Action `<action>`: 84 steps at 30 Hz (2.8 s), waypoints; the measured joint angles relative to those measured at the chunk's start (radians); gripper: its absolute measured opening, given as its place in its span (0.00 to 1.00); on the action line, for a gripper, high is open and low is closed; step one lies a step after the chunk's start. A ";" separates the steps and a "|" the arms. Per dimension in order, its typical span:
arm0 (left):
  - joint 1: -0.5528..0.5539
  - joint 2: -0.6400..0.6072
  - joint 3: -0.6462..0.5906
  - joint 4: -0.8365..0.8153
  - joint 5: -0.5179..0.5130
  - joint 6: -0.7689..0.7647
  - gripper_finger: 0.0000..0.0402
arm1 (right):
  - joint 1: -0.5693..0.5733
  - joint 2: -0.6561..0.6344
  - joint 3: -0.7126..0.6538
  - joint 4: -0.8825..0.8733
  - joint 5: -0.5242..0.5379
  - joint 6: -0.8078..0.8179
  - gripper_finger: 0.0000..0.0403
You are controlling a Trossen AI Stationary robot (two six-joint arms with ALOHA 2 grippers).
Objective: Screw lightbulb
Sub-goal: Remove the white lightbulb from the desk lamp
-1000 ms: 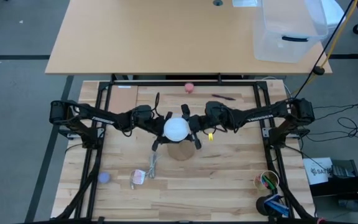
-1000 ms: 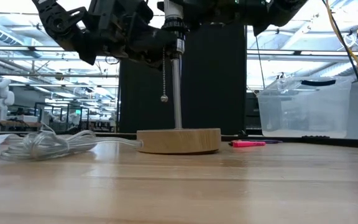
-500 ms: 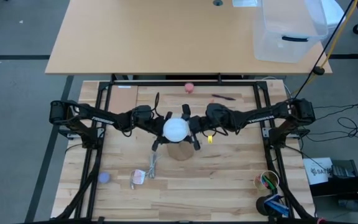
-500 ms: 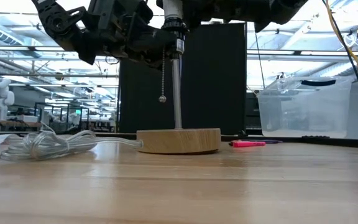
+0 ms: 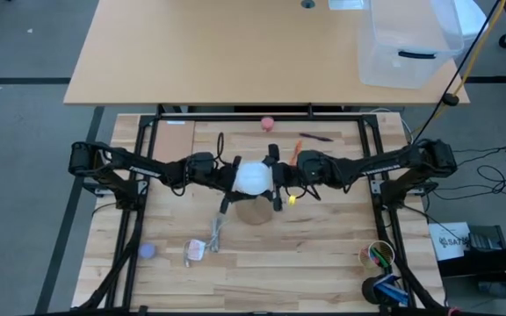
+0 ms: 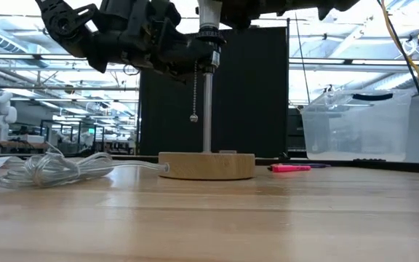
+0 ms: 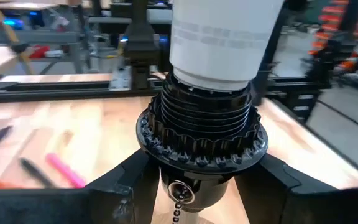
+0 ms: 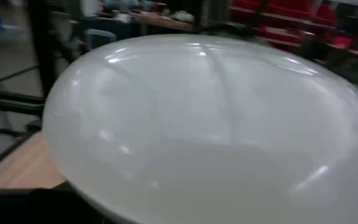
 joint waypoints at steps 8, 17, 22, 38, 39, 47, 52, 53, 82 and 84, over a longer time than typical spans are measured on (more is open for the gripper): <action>0.001 0.000 0.000 -0.006 -0.177 -0.008 0.46 | 0.038 0.004 0.000 0.005 0.304 0.007 0.69; 0.015 0.003 -0.004 -0.111 -0.377 -0.014 0.43 | 0.094 0.009 0.001 0.052 0.525 -0.024 0.69; 0.019 0.003 -0.003 -0.100 -0.354 -0.014 0.40 | 0.100 0.009 0.001 0.050 0.536 -0.027 0.69; 0.017 -0.008 -0.002 -0.081 -0.036 -0.019 0.47 | 0.097 0.010 0.001 0.023 0.537 0.026 0.69; 0.017 -0.008 -0.002 -0.078 -0.036 -0.018 0.50 | 0.097 0.010 0.001 0.023 0.536 0.026 0.69; 0.032 -0.015 -0.001 -0.052 -0.036 -0.056 0.65 | 0.096 0.011 0.001 0.017 0.509 0.026 0.69; 0.015 -0.017 0.000 0.020 -0.042 -0.068 0.66 | 0.091 0.011 0.001 0.019 0.500 0.026 0.69; 0.008 -0.015 0.000 0.030 -0.052 -0.067 0.66 | 0.089 0.011 0.001 0.020 0.499 0.026 0.69; -0.043 0.227 0.069 0.312 -0.228 -0.150 0.56 | 0.076 0.012 0.002 0.035 0.504 0.026 0.69; -0.039 0.231 0.069 0.315 -0.232 -0.148 0.47 | 0.076 0.012 0.001 0.035 0.504 0.026 0.69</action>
